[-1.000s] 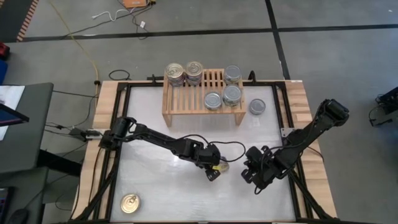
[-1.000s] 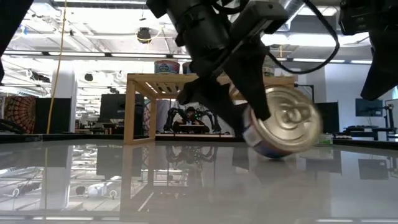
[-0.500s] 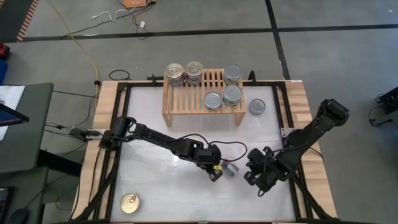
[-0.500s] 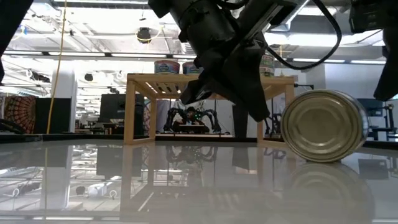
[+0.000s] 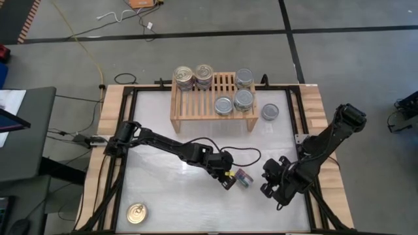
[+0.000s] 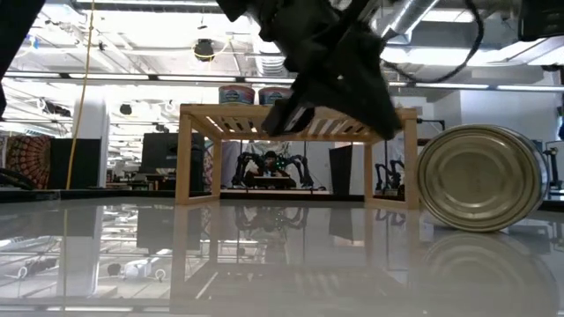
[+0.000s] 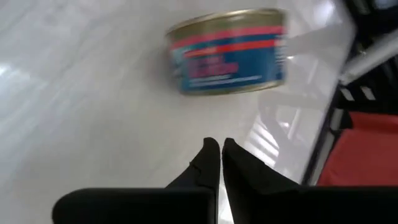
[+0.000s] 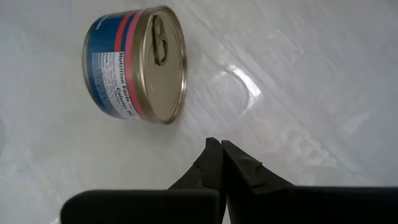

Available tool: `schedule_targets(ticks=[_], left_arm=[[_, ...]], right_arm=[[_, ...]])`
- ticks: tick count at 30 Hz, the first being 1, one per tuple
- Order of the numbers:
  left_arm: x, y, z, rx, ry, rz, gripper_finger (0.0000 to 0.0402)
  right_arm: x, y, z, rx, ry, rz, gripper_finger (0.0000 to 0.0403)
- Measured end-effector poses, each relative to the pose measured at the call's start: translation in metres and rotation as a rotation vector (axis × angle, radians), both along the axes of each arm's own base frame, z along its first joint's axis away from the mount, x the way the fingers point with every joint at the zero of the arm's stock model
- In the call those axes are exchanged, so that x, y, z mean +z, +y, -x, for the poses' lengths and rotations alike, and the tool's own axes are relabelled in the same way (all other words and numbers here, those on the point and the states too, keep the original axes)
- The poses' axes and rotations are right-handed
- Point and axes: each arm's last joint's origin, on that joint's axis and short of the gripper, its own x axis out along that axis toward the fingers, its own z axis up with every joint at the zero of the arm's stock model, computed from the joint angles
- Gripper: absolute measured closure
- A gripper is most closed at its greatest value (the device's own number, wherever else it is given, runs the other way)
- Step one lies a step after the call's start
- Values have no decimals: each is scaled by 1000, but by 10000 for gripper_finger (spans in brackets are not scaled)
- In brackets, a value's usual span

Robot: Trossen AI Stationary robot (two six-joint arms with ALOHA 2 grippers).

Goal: Stack canned seafood by type on shelf
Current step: Put the blue-pink tuna can on the shelf aligned with the other blue-pink tuna cans

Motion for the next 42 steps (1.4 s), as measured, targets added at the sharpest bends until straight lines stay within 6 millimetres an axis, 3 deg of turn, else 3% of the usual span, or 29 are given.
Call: schedule_targets(ticks=[7,19,23,30,35,40,42], left_arm=[[11,-9,-8,-92,-179,-43,337],[18,-11,-11,-232,-286,-184,163],[39,-7,-15,-342,-305,-317,122],[83,-3,-16,-627,-391,-709,100],[83,-6,-15,-862,-460,-959,100],[82,-6,-15,-911,-470,-1008,100],[73,-5,-19,-924,-467,-1019,100]], right_arm=[[0,4,4,-11,-8,-19,374],[0,19,19,-119,-52,-133,374],[0,23,25,-184,-70,-186,375],[0,24,26,-297,-95,-247,375],[0,22,23,-366,-109,-275,374],[0,21,21,-392,-117,-289,375],[0,21,21,-392,-116,-287,375]])
